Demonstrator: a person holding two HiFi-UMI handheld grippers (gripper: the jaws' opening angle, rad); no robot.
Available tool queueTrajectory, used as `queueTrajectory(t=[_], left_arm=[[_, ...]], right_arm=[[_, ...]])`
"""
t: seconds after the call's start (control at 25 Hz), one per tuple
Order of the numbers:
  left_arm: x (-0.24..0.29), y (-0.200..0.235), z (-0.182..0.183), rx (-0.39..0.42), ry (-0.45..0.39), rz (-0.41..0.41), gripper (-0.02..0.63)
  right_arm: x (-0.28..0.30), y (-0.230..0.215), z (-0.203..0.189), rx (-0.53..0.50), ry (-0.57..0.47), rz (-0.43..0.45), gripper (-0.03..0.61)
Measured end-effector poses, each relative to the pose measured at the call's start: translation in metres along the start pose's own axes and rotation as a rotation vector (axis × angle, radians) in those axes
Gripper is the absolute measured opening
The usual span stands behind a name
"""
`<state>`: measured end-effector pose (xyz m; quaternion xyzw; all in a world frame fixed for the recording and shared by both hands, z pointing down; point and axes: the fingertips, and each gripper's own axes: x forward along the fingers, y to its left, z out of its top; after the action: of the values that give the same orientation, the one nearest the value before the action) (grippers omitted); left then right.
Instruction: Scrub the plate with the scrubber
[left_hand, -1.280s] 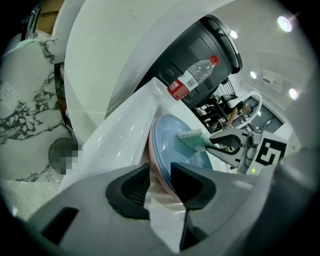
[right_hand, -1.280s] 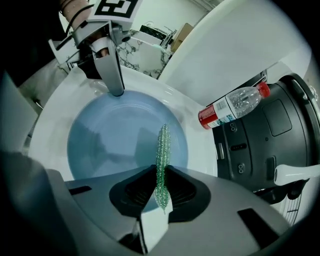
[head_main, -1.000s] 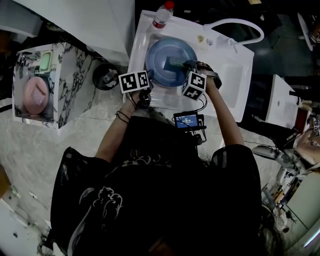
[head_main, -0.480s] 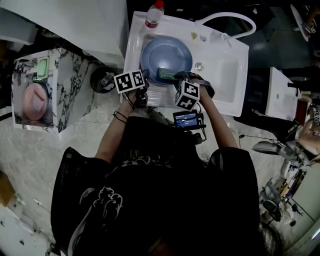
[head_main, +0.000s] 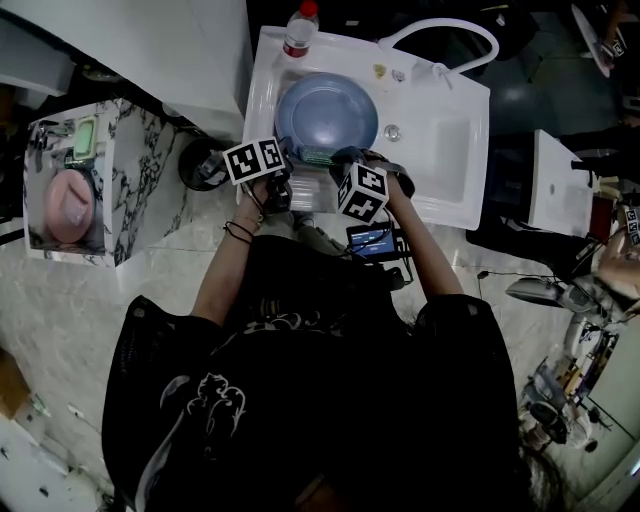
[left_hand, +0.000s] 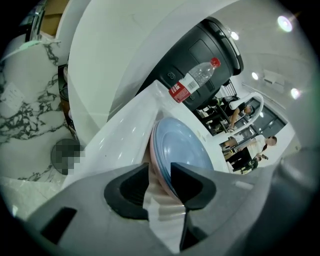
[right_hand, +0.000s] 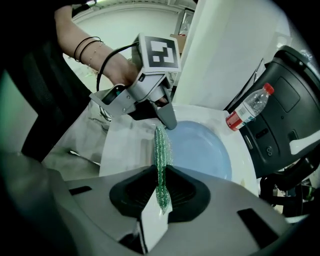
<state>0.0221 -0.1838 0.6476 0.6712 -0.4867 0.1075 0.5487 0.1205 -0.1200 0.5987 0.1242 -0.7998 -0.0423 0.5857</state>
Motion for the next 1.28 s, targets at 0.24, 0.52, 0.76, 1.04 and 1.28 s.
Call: queueTrajectory(t=[0.24, 0.52, 0.76, 1.04, 1.28], left_arm=[[-0.024, -0.009, 0.006, 0.148, -0.061, 0.019, 0.140], [-0.072, -0.029, 0.006, 0.250, -0.181, -0.010, 0.140], [-0.112, -0.052, -0.019, 0.320, -0.236, -0.051, 0.140], [-0.148, -0.077, -0.025, 0.427, -0.277, -0.099, 0.140], [-0.171, -0.112, -0.014, 0.576, -0.372, -0.133, 0.109]], right_arm=[[-0.024, -0.020, -0.002, 0.242, -0.128, -0.099, 0.064], [-0.066, -0.029, -0.011, 0.582, -0.358, -0.197, 0.064], [-0.100, -0.019, -0.014, 0.696, -0.520, -0.237, 0.064], [-0.132, -0.002, -0.009, 0.785, -0.646, -0.263, 0.064], [-0.144, 0.015, -0.004, 0.854, -0.685, -0.292, 0.064]])
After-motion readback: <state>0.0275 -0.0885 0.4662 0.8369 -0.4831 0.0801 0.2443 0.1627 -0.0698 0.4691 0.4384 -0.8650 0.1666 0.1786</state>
